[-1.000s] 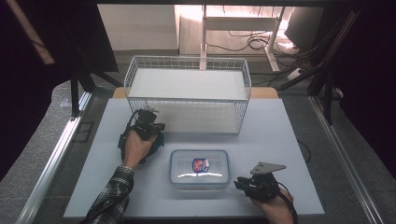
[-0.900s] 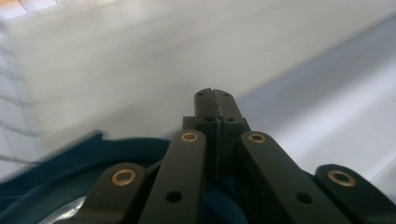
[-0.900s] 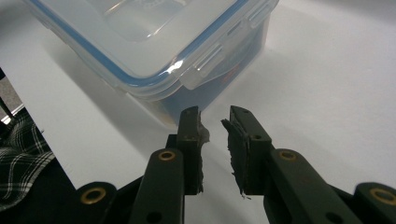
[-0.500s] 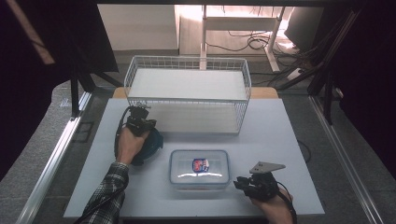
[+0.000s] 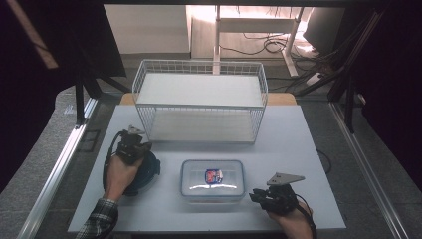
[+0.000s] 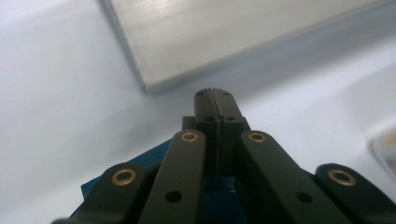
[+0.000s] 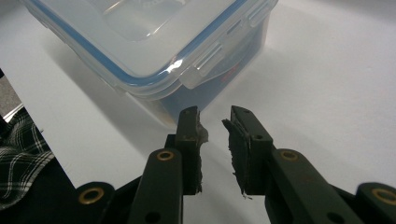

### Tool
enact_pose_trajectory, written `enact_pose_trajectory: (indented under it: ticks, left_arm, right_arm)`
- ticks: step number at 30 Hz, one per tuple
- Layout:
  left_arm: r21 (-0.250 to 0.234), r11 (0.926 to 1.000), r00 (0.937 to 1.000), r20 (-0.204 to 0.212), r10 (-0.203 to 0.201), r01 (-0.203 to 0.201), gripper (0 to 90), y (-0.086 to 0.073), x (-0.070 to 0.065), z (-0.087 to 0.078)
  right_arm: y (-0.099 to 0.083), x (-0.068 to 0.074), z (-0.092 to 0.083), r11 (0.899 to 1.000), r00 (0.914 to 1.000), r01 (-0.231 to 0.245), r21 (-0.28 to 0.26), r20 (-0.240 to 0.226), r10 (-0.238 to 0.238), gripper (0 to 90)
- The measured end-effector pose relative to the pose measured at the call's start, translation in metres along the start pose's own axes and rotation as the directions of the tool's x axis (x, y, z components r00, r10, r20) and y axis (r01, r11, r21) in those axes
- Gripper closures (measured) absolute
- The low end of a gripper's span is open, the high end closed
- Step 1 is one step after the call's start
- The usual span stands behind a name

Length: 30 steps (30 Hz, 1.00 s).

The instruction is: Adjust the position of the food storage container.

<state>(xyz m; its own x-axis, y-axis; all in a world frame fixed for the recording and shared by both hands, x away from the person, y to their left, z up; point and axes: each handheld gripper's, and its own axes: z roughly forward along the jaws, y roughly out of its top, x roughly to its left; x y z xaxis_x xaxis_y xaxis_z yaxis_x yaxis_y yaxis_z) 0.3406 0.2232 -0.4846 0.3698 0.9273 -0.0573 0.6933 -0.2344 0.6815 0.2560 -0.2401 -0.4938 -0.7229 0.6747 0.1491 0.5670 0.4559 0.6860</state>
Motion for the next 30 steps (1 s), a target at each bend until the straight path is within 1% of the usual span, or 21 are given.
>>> enact_pose_trajectory:
  ticks: [1,2,3,4,5,6,8,9,10,11,12,14,16,18,19,21,26,27,28,29,30]
  left_arm:
    - [0.0,0.9999,0.9999,0.005,-0.014,0.014,90.0,-0.003,0.001,-0.003]
    - [0.0,0.9999,0.9999,0.005,-0.014,0.014,90.0,-0.003,0.001,-0.003]
    - [-0.01,0.9994,0.9991,0.027,-0.031,0.032,90.0,-0.006,0.0,-0.007]
    - [-0.024,0.9989,0.9977,0.057,-0.038,0.039,90.0,-0.009,-0.003,-0.012]
    - [-0.043,0.9985,0.9921,0.121,-0.03,0.036,90.0,-0.013,-0.012,-0.022]
    - [-0.047,0.9986,0.9887,0.149,-0.015,0.022,90.0,-0.016,-0.019,-0.025]
    - [-0.021,0.9996,0.9812,0.192,0.022,-0.018,90.0,-0.022,-0.034,-0.027]
    - [-0.015,0.9996,0.9795,0.2,0.025,-0.023,90.0,-0.026,-0.04,-0.026]
    - [-0.004,0.9995,0.9755,0.218,0.032,-0.032,90.0,-0.03,-0.044,-0.025]
    - [-0.004,0.9995,0.9755,0.218,0.032,-0.032,90.0,-0.03,-0.044,-0.025]
    - [0.005,0.9985,0.9796,0.194,0.053,-0.055,90.0,-0.033,-0.051,-0.026]
    - [0.01,0.9983,0.9851,0.163,0.056,-0.058,90.0,-0.033,-0.055,-0.028]
    - [0.001,0.9976,0.9861,0.152,0.068,-0.069,90.0,-0.035,-0.056,-0.029]
    - [-0.002,0.9984,0.9862,0.156,0.056,-0.056,90.0,-0.037,-0.053,-0.03]
    - [-0.005,0.9983,0.9858,0.158,0.058,-0.058,90.0,-0.039,-0.051,-0.032]
    - [-0.008,0.9991,0.9859,0.162,0.042,-0.041,90.0,-0.043,-0.045,-0.035]
    - [-0.015,0.9999,0.9873,0.158,0.007,-0.004,90.0,-0.051,-0.032,-0.042]
    - [-0.02,0.9998,0.9893,0.146,0.0,0.003,90.0,-0.053,-0.03,-0.043]
    - [-0.024,0.9996,0.9936,0.112,0.02,-0.017,90.0,-0.053,-0.035,-0.044]
    - [-0.022,0.9979,0.9957,0.069,0.063,-0.061,90.0,-0.055,-0.042,-0.046]
    - [-0.026,0.9962,0.9935,0.077,0.085,-0.083,90.0,-0.057,-0.049,-0.047]
  right_arm:
    - [0.0,0.0,0.0,1.0,1.0,0.0,-0.002,0.001,0.0,72.9]
    - [0.0,0.0,-0.001,1.0,1.0,-0.001,-0.004,0.001,0.001,72.9]
    - [0.0,0.0,-0.001,1.0,1.0,-0.001,-0.004,0.001,0.001,72.9]
    - [0.0,0.0,-0.001,1.0,1.0,0.0,-0.004,0.001,0.0,72.9]
    - [0.001,0.0,0.0,1.0,1.0,0.0,-0.003,0.002,0.0,72.8]
    - [0.001,0.0,0.0,1.0,1.0,0.0,-0.002,0.0,0.0,72.7]
    - [0.001,0.0,0.002,1.0,1.0,0.002,0.002,-0.001,-0.002,72.5]
    - [0.002,0.001,0.002,1.0,1.0,0.006,0.002,0.0,-0.006,72.4]
    - [0.002,0.001,0.002,1.0,0.9999,0.012,0.003,0.0,-0.012,72.3]
    - [0.002,0.002,0.002,1.0,0.9999,0.015,0.002,-0.001,-0.015,72.3]
    - [0.002,0.002,0.002,1.0,0.9999,0.015,0.002,-0.002,-0.015,72.2]
    - [0.002,0.001,0.002,1.0,0.9999,0.014,0.002,-0.002,-0.014,72.2]
    - [0.002,0.001,0.001,1.0,0.9999,0.012,0.0,-0.001,-0.012,72.2]
    - [0.001,0.0,-0.001,1.0,1.0,0.009,-0.006,0.002,-0.009,72.3]
    - [0.001,0.0,-0.001,1.0,1.0,0.008,-0.009,0.001,-0.008,72.7]
    - [0.001,-0.001,-0.003,1.0,0.9999,0.011,-0.011,0.004,-0.011,73.5]
    - [0.002,-0.001,-0.003,1.0,0.9999,0.011,-0.017,0.007,-0.011,75.8]
    - [0.004,-0.001,0.0,1.0,0.9998,0.016,-0.014,0.009,-0.016,77.7]
    - [0.004,-0.001,0.001,1.0,0.9997,0.023,-0.013,0.009,-0.023,78.6]
    - [0.005,0.0,0.003,1.0,0.9997,0.023,-0.01,0.008,-0.023,79.7]
    - [0.007,0.0,0.005,1.0,0.9997,0.026,-0.007,0.001,-0.026,80.7]
